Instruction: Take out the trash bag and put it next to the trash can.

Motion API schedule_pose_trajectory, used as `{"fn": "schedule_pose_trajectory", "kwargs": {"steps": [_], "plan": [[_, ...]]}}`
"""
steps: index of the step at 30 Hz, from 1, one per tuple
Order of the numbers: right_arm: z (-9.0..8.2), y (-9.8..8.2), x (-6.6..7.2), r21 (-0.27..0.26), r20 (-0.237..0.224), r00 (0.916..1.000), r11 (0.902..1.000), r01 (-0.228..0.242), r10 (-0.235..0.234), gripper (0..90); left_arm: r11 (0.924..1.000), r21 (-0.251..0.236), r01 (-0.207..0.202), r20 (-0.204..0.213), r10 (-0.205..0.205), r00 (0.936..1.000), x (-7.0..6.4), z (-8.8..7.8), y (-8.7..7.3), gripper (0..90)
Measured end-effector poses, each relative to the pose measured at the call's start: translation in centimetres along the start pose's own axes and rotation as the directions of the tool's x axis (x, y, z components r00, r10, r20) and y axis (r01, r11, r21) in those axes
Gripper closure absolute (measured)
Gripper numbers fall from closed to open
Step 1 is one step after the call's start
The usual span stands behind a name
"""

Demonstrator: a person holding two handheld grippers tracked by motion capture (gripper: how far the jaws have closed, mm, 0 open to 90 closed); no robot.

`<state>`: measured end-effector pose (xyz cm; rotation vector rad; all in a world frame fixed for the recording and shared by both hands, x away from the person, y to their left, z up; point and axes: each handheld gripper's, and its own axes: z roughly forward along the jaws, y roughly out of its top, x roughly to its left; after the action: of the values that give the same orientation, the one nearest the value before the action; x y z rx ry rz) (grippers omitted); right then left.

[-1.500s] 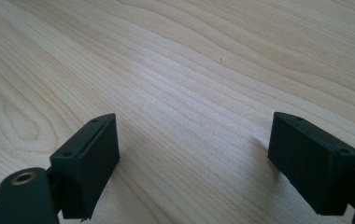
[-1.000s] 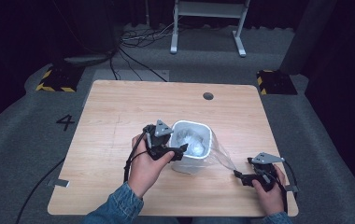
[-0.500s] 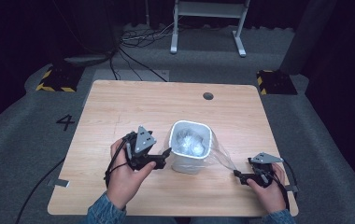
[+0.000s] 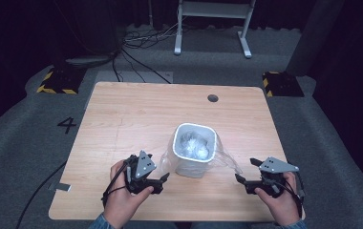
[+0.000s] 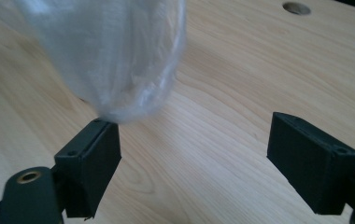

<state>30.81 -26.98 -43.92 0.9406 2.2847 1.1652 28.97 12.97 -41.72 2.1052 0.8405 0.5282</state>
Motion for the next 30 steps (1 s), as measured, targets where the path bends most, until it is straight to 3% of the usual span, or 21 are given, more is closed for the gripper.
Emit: {"fn": "schedule_pose_trajectory", "kwargs": {"steps": [7, 9, 12, 14, 15, 17, 18, 21, 24, 30], "plan": [[0.0, 1.6, 2.1, -0.035, -0.046, 0.9966, 0.9972, 0.066, -0.067, 17.9, 0.9999, 0.011, 0.0, 0.029, -0.001, 0.9996, -0.7, 1.8, -1.3, 18.9], [0.4, 1.7, 2.7, -0.031, -0.054, 0.9952, 0.9963, 0.08, -0.082, 19.6, 0.9997, 0.024, -0.008, 0.031, 0.007, 0.9995, -0.8, 3.2, -1.5, 18.9], [0.8, 2.0, 3.6, -0.051, -0.065, 0.9928, 0.994, 0.097, -0.1, 26.5, 0.9985, 0.048, -0.028, 0.02, 0.027, 0.9994, -0.7, 4.6, -1.8, 19.3], [1.0, 2.3, 4.0, -0.061, -0.073, 0.9923, 0.9936, 0.096, -0.1, 34.9, 0.9983, 0.057, -0.01, 0.006, 0.01, 0.9999, -0.4, 5.3, -1.8, 21.3], [1.0, 2.4, 4.1, -0.064, -0.08, 0.9917, 0.9933, 0.096, -0.101, 45.1, 0.9981, 0.061, -0.01, 0.001, 0.01, 0.9999, -0.3, 5.6, -1.8, 23.7], [1.2, 2.7, 4.0, -0.05, -0.095, 0.9895, 0.9933, 0.104, -0.109, 56.0, 0.9981, 0.06, -0.011, 0.014, 0.01, 0.9999, -0.2, 5.9, -1.8, 30.5], [1.2, 2.8, 4.0, -0.04, -0.103, 0.9886, 0.9936, 0.106, -0.11, 67.1, 0.9985, 0.053, -0.012, 0.029, 0.011, 0.9995, 0.0, 6.0, -1.8, 37.5], [0.9, 3.2, 3.9, -0.042, -0.116, 0.9856, 0.992, 0.119, -0.123, 84.2, 0.9982, 0.047, -0.037, 0.073, 0.034, 0.9968, 0.2, 5.6, -1.9, 65.1], [0.5, 3.4, 3.9, -0.045, -0.1, 0.9846, 0.9892, 0.139, -0.143, 89.3, 0.998, 0.031, -0.055, 0.115, 0.051, 0.9921, 0.2, 4.7, -1.9, 86.0], [-1.1, 3.2, 3.4, -0.065, -0.052, 0.9884, 0.9881, 0.139, -0.143, 90.0, 0.9934, -0.01, -0.114, 0.134, 0.115, 0.9844, -1.5, 1.9, -1.3, 89.7]]}}
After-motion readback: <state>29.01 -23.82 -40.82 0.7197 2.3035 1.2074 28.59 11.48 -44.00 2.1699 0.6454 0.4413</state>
